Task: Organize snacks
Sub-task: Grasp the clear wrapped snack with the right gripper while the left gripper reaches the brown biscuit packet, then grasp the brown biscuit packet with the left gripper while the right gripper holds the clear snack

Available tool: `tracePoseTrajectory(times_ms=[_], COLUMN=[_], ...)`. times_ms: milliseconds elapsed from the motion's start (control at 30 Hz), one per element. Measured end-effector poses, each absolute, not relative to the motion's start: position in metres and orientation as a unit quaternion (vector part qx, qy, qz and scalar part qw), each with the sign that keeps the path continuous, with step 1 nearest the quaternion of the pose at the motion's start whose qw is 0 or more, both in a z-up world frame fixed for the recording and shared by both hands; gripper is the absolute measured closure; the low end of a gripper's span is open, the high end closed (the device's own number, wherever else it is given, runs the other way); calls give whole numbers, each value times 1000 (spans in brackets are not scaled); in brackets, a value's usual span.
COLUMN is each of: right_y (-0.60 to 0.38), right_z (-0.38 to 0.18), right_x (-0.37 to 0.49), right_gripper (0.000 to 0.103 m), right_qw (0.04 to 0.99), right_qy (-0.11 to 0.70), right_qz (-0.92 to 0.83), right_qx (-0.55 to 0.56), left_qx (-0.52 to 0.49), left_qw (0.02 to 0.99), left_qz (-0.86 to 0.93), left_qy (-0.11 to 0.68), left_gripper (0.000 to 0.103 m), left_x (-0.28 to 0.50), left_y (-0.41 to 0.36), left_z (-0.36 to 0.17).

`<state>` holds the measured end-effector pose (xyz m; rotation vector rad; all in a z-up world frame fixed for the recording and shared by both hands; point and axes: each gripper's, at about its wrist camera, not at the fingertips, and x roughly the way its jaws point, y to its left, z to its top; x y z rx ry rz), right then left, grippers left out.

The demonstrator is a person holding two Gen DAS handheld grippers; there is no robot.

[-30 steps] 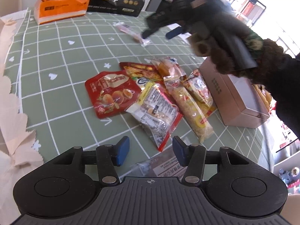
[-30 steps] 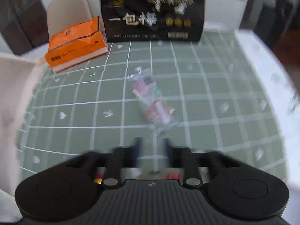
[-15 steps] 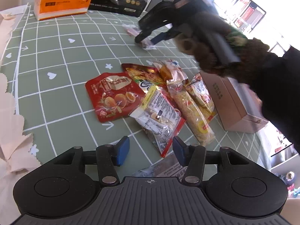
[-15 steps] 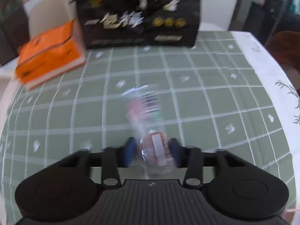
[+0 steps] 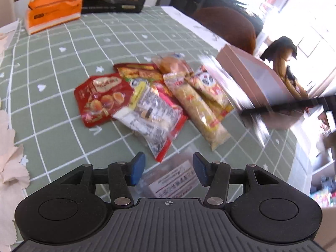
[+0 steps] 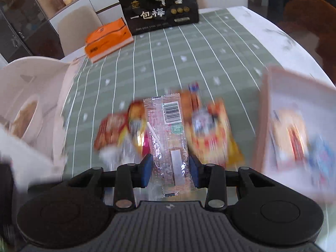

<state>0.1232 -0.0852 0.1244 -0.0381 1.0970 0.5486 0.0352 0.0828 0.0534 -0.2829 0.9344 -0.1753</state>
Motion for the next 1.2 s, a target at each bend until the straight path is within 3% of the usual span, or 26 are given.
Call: tracePoseTrajectory(times_ms=[400,800,933,967,1133,1200], right_y=[-197,-197,-186,-183,-173,-173], right_z=[69,61,59,58,55,53], right_x=[20,8,9,9,10,9], right_gripper=[65,41,36,35,31,24], right_qw=[849,859,863,863,866,869], right_qy=[514,502,498,499,494,489], right_qz=[105,80,79,79,77,72], right_qx=[60,66,32,22,-23,-31], left_qx=[-37,13,42,38,23,28], left_qw=[871,875,877,875,868,870], left_qz=[-173,-124,-126,-132,-164,-159], left_qy=[459,468,463,464,468,466], left_gripper=[47,45,51,57,56,56], left_x=[5,17,9,7,-3,-1], left_y=[52,24,8,5,-10,-13], left_z=[55,47,47,47,47,47])
